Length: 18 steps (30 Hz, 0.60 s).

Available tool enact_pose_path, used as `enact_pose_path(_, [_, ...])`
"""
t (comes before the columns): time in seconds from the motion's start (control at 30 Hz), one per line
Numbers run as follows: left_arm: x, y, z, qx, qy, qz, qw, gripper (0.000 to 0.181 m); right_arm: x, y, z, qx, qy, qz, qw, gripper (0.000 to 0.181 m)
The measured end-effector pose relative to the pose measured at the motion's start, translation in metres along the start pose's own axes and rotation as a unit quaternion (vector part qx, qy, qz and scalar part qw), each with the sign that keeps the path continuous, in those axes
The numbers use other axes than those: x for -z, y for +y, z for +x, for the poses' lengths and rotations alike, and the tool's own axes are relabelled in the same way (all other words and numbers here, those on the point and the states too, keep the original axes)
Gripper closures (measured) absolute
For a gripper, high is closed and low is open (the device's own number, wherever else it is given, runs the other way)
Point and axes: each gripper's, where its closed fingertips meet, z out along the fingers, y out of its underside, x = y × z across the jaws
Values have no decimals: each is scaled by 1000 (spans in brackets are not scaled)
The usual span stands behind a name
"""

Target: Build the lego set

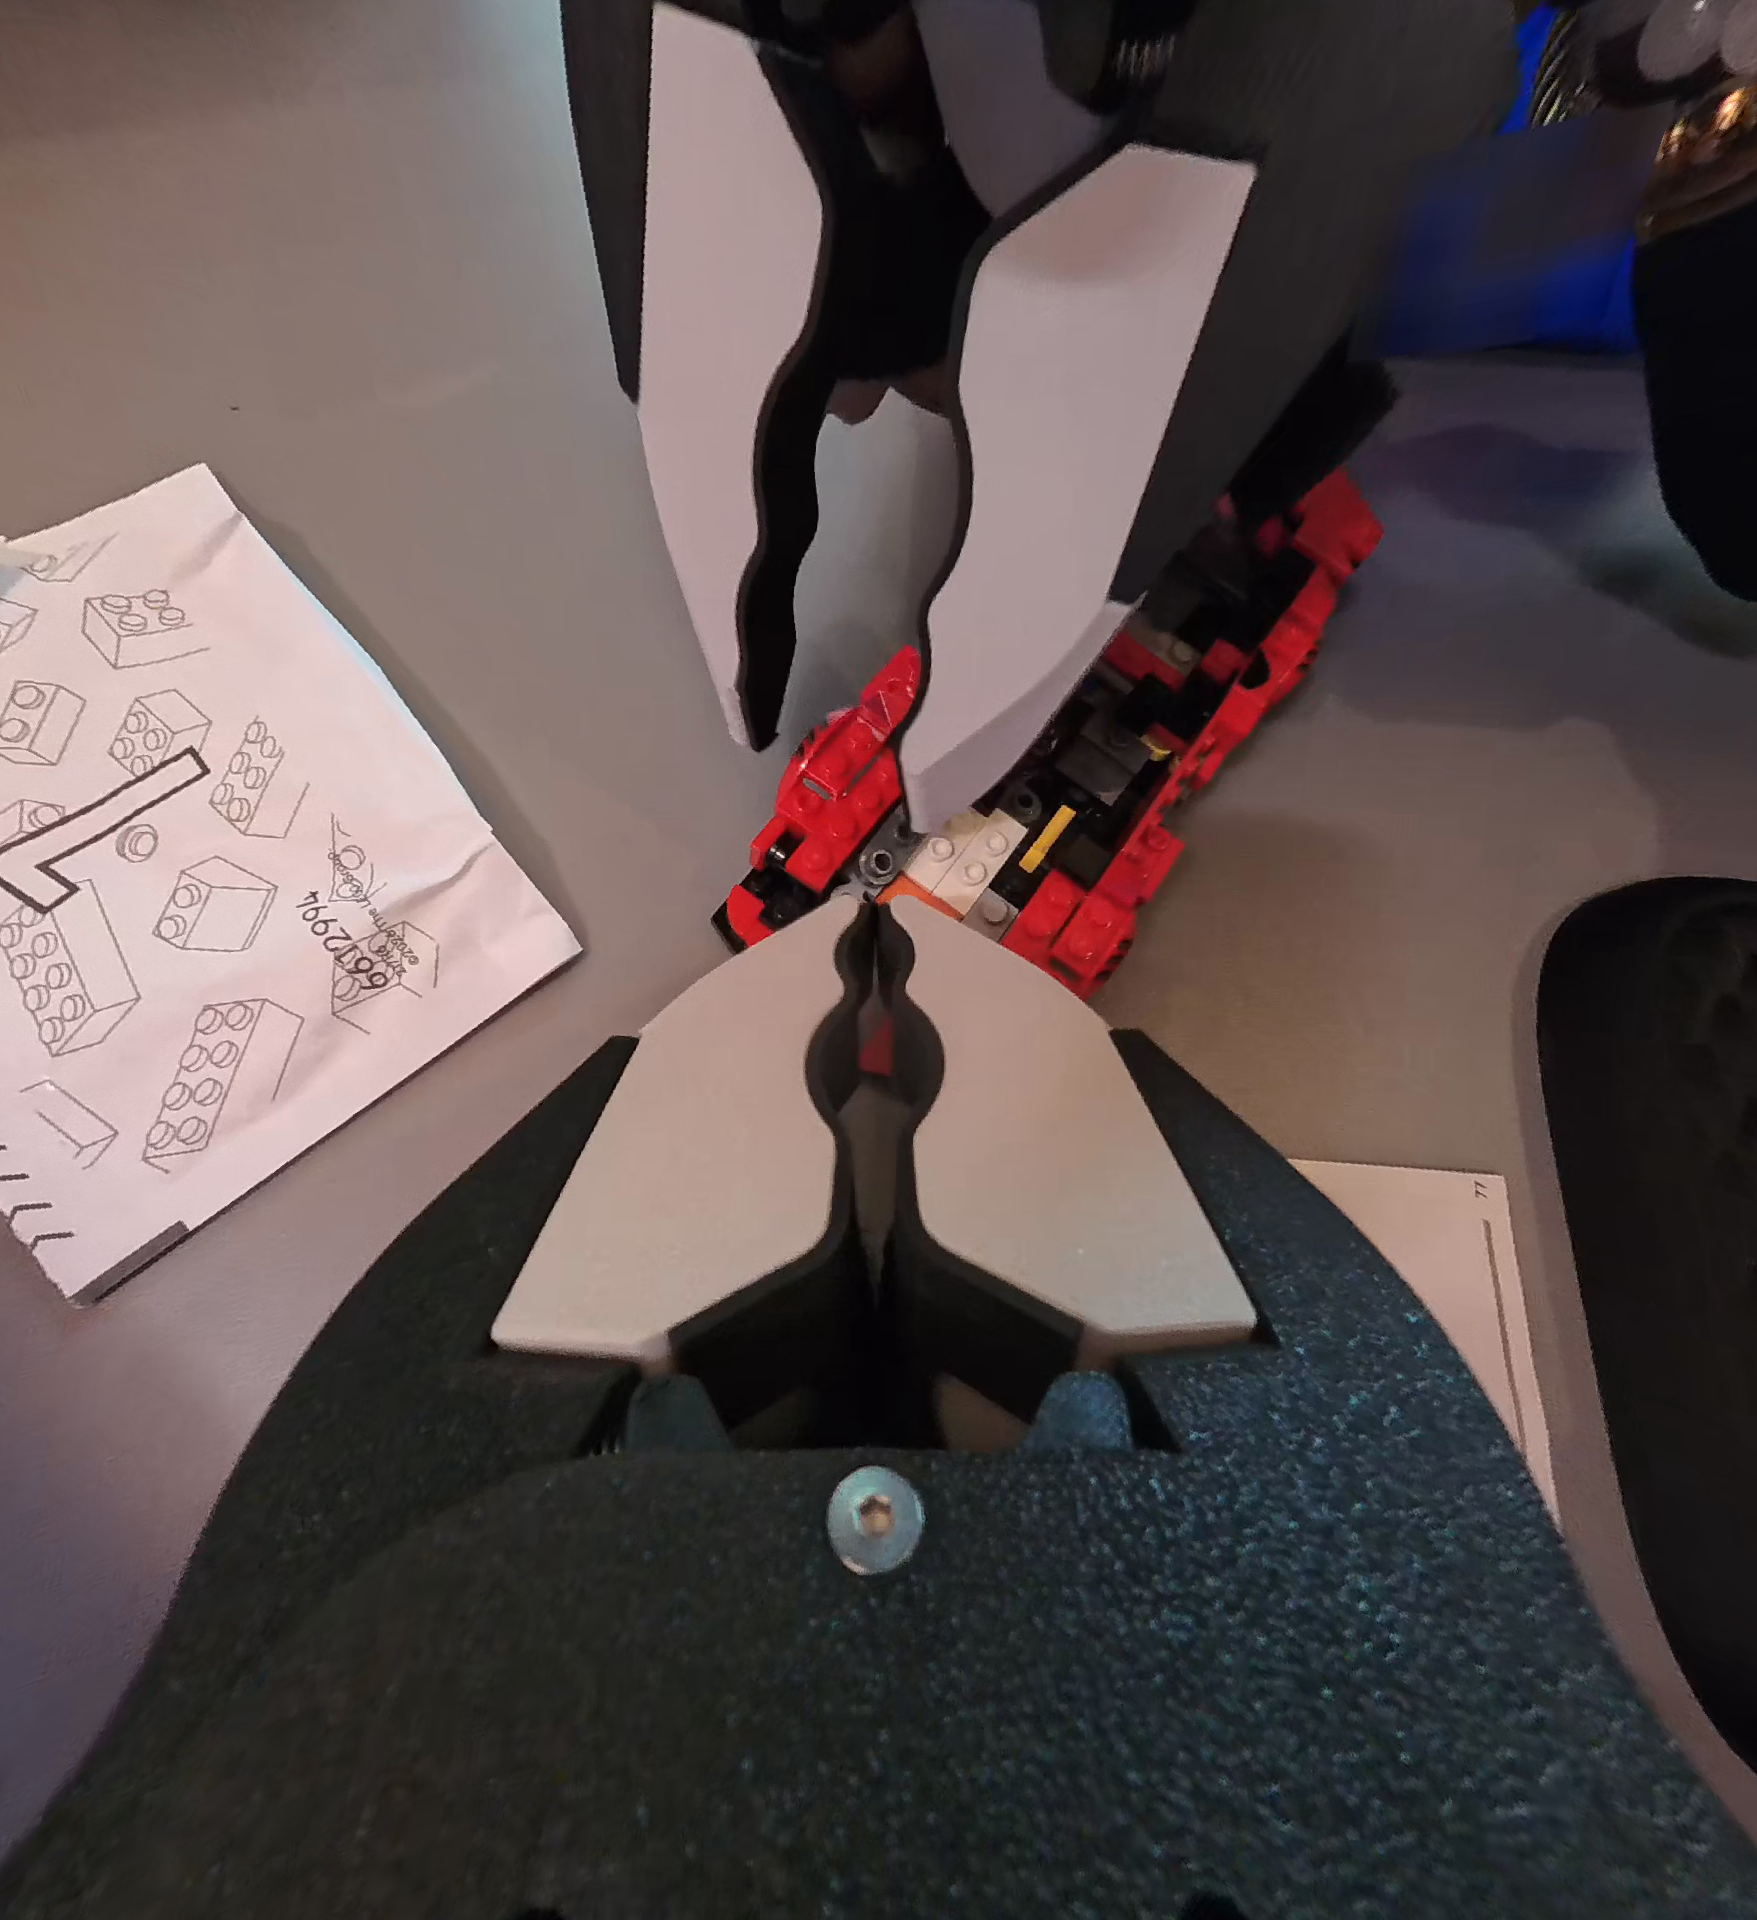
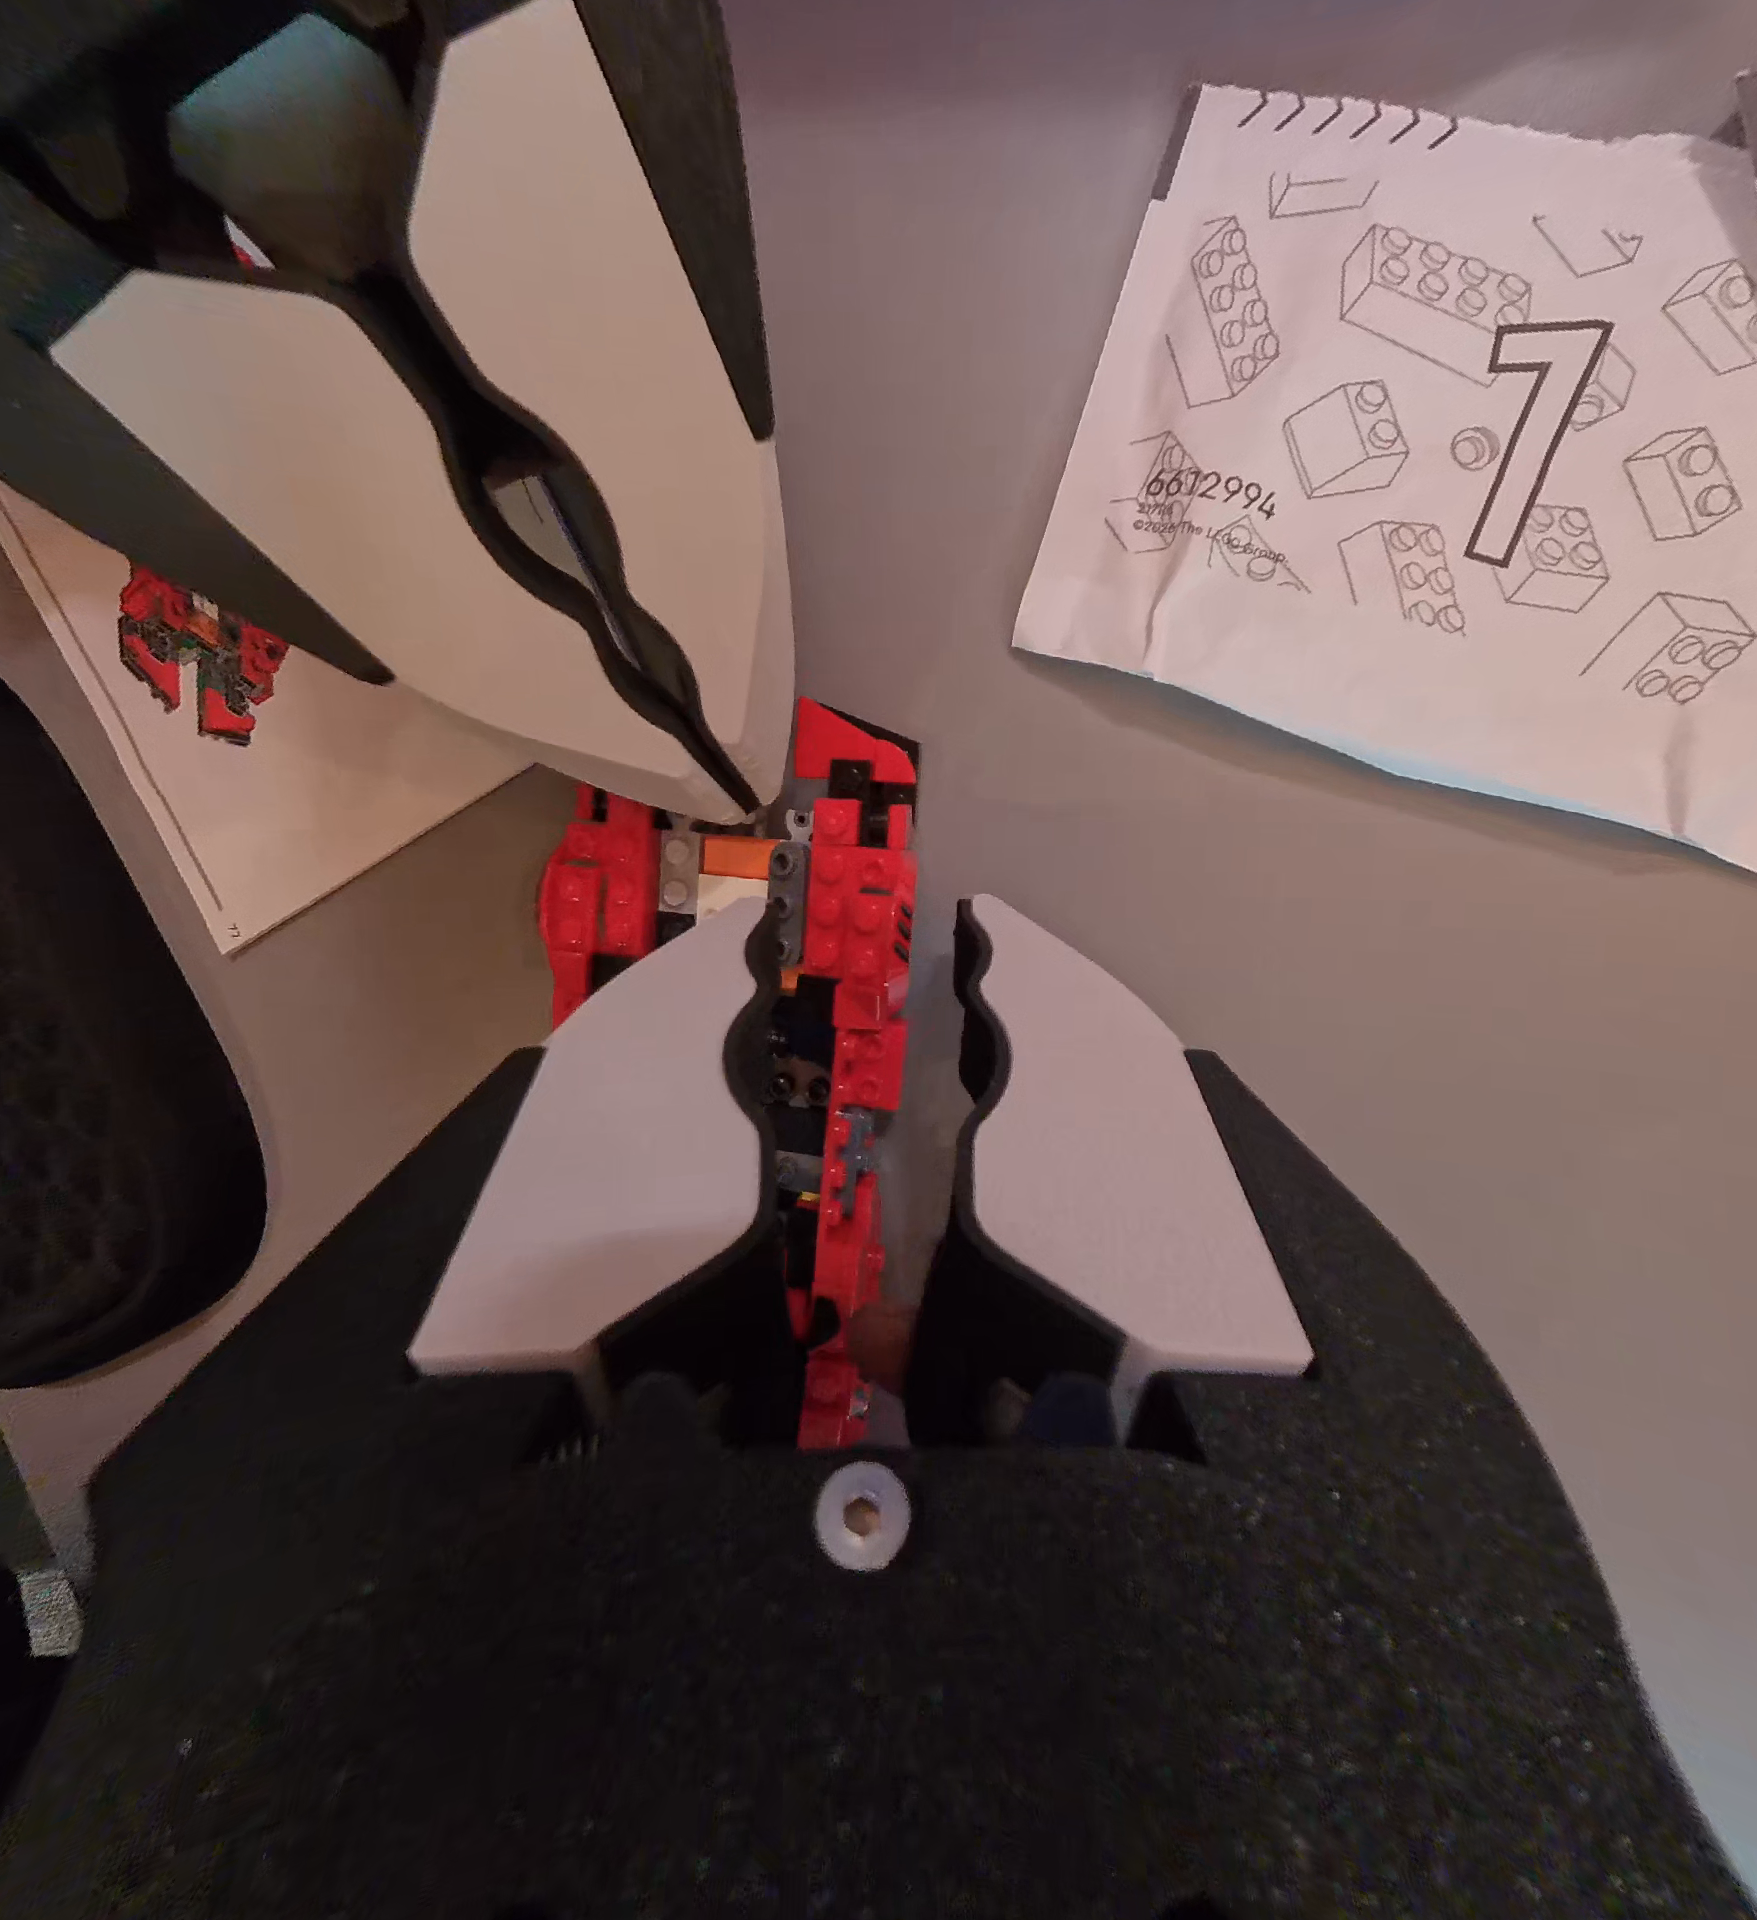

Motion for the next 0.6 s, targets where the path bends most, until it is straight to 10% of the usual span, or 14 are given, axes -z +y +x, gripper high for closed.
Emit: enact_pose_path(0.6, [-6, 5, 3, -1, 12, -11, 1000, 181, -3, 1, 0, -5, 1, -62, 998, 158])
